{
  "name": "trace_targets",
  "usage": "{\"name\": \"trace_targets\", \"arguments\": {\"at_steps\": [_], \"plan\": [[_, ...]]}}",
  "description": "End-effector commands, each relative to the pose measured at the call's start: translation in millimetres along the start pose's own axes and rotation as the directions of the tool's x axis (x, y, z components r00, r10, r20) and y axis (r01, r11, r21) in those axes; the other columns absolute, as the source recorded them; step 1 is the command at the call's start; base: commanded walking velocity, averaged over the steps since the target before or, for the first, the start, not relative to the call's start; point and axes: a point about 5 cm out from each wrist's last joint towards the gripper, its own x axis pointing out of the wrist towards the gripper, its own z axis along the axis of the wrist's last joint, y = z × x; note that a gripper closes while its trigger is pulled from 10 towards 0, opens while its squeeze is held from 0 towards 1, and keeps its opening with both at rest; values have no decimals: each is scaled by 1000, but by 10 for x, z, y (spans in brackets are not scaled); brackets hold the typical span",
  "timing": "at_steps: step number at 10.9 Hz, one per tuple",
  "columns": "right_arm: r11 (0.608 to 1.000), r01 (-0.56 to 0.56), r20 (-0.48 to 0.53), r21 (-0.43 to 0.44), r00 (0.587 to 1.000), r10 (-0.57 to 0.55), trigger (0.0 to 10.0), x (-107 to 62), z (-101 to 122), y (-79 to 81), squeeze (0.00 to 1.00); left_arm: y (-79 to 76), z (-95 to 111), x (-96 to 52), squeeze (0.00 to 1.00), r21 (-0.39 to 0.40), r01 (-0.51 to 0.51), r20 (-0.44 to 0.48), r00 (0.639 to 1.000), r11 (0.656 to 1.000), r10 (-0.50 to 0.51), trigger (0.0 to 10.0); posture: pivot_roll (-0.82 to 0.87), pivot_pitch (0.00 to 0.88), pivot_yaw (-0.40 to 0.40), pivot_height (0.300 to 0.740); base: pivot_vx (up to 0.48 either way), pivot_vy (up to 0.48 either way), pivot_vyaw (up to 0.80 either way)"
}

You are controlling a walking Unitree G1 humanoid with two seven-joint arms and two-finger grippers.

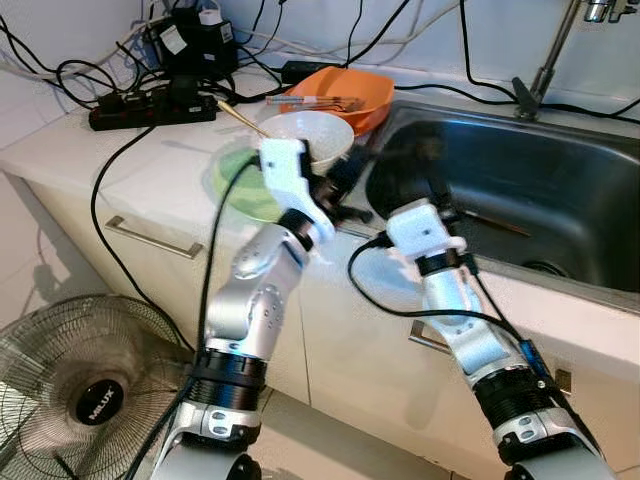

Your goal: Kitchen organization

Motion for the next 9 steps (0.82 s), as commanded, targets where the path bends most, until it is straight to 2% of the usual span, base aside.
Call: {"name": "trace_targets", "arguments": {"at_steps": [1, 8, 9], "plan": [[1000, 5, 11, -4, 1000, -5, 10000, 27, 24, 9, 0, -55, -22, -1, 0, -2, 41, -21, 999, 999, -41, 10000, 61, 0, 98, 740, 0, 0, 0], [1000, 22, 3, 0, 1000, -22, 10000, 30, 18, 40, 0, -102, -121, -43, 0, 23, 94, -113, 989, 995, -91, 10000, 72, 0, 102, 740, 0, 0, 0], [1000, 27, -6, 0, 1000, -27, 8275, 27, 5, 39, 0, -101, -123, -46, 0, 26, 97, -121, 988, 995, -93, 10000, 74, 0, 103, 740, 0, 0, 0]]}}
